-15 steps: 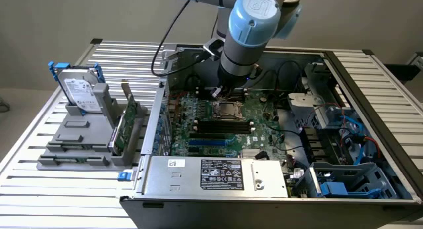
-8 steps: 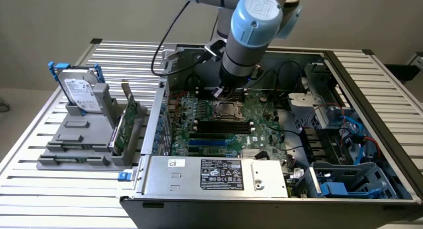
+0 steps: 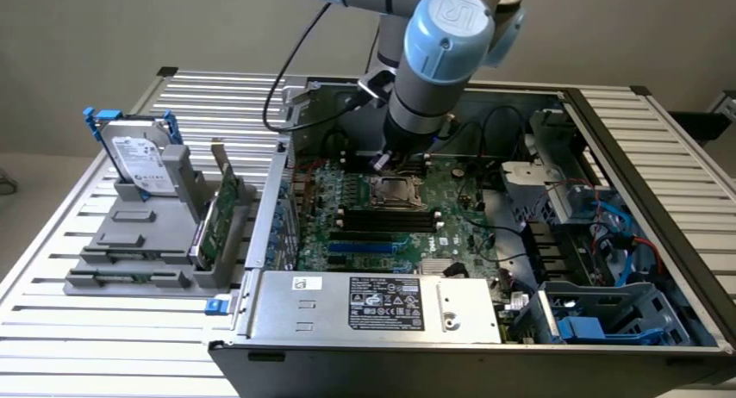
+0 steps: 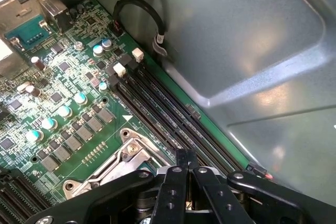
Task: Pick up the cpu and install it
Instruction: 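Install the first cpu locking lever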
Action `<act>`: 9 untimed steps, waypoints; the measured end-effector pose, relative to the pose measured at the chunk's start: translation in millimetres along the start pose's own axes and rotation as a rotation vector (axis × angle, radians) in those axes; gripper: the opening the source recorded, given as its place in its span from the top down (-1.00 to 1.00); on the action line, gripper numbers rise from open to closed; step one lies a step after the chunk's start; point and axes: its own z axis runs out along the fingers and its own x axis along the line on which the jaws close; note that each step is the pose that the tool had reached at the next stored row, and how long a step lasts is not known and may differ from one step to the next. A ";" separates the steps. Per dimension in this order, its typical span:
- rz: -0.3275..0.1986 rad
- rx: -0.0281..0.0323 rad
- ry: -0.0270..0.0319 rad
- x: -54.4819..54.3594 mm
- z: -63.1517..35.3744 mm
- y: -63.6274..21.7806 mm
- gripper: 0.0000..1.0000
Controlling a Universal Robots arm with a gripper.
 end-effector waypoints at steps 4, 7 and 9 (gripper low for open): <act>0.000 0.0009 0.0008 -0.5 0.5 -0.9 0.79; 0.000 0.0019 0.0021 -0.7 1.1 -1.5 0.79; 0.000 0.0029 0.0031 -0.8 1.4 -1.7 0.79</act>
